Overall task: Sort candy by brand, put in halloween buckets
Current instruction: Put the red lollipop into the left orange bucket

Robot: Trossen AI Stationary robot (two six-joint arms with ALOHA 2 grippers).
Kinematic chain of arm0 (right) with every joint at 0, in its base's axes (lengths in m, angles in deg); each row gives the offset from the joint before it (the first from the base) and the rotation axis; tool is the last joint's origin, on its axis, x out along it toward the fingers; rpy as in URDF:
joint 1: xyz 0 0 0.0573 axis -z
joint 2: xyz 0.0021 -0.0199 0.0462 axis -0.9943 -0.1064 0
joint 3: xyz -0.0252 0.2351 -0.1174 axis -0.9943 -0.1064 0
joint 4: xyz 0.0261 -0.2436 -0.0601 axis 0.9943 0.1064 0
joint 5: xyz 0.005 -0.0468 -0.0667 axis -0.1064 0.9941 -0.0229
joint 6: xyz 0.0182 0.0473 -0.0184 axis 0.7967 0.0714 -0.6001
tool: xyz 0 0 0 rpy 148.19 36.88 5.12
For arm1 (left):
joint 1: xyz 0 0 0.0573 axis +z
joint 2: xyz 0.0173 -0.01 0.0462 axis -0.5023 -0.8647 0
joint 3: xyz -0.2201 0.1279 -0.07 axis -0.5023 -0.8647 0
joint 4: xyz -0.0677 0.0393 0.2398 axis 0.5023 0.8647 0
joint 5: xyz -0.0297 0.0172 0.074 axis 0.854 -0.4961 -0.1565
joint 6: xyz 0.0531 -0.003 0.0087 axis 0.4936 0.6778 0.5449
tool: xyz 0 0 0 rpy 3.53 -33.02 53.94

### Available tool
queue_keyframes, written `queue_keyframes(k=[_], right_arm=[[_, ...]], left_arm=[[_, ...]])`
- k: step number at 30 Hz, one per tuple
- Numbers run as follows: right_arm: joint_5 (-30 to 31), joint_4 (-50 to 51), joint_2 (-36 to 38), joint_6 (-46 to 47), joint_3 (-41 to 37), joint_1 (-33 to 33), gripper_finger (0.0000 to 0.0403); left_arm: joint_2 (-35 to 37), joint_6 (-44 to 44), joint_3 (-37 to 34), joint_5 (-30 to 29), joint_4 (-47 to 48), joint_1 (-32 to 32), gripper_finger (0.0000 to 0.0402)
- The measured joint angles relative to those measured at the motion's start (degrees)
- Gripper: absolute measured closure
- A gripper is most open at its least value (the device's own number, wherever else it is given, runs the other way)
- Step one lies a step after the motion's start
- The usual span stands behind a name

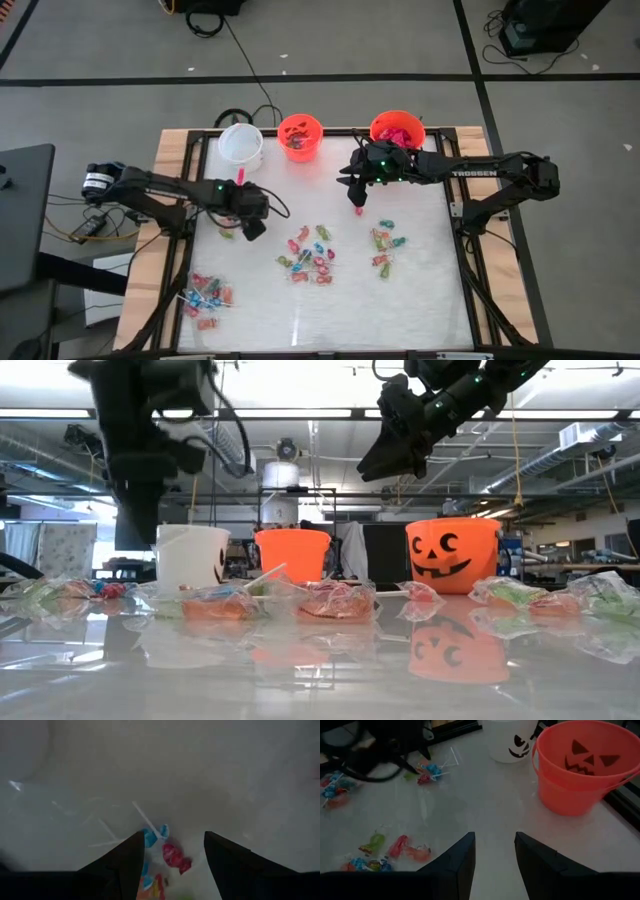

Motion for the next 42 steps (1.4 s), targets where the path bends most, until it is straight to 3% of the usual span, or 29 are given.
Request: queue_keyframes(k=[7, 11, 16, 26, 30, 37, 42], right_arm=[[0.0, 0.0, 0.0, 0.0, 0.0, -0.3, 0.0253], [0.0, 0.0, 0.0, 0.0, 0.0, -0.3, 0.0253], [0.0, -0.1, 0.0, -0.2, 0.0, -0.3, 0.0253], [0.0, -0.1, 0.0, -0.2, 0.0, -0.3, 0.0253], [0.0, 0.0, 0.0, -0.2, 0.0, -0.3, 0.0253], [-0.2, 0.3, 0.0, -0.4, 0.0, -0.3, 0.0253], [-0.2, 0.3, 0.0, -0.2, 0.0, -0.3, 0.0253]], left_arm=[[0.0, -0.3, -8.4, 5.9, -5.0, 3.2, 0.0188], [0.0, -0.4, -9.8, 10.1, -6.0, 3.9, 0.0188], [0.0, -0.4, -11.5, 10.8, -8.5, 4.7, 0.0193], [0.0, -0.2, -13.9, 12.2, -14.2, 6.0, 0.03], [-0.1, 1.4, -11.4, 13.8, -10.6, 6.6, 0.0331], [-0.1, 7.1, -0.7, 13.5, -6.2, 7.3, 0.032], [-0.1, 12.6, 8.0, 11.2, -6.1, 11.3, 0.0316]])
